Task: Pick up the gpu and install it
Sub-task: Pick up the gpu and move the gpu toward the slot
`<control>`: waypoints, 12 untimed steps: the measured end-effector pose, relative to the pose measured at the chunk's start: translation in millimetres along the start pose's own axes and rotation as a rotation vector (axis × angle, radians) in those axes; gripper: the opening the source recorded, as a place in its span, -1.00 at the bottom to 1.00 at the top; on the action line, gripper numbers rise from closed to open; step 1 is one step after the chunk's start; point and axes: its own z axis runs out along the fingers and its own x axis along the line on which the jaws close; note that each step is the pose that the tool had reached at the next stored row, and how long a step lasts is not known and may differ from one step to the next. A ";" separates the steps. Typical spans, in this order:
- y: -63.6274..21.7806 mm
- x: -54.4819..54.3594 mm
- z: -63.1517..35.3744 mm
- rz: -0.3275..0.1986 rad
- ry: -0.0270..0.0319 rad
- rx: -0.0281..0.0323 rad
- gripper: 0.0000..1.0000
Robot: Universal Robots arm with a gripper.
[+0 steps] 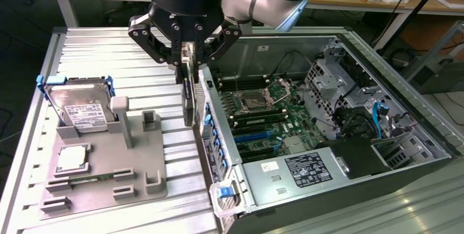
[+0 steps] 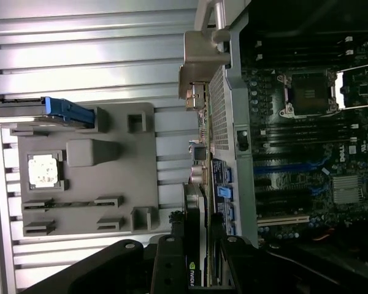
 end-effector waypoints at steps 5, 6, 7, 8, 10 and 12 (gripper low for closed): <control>0.4 -5.3 0.2 0.000 0.0001 0.0001 -0.46; 0.5 -6.4 0.3 0.000 0.0001 0.0001 -0.46; 0.6 -7.4 0.3 0.000 0.0002 0.0002 -0.46; 0.6 -8.2 0.3 0.000 0.0002 0.0001 -0.46; 0.7 -10.0 0.4 0.000 0.0002 0.0001 -0.46; 0.8 -11.6 0.5 0.000 0.0002 0.0001 -0.46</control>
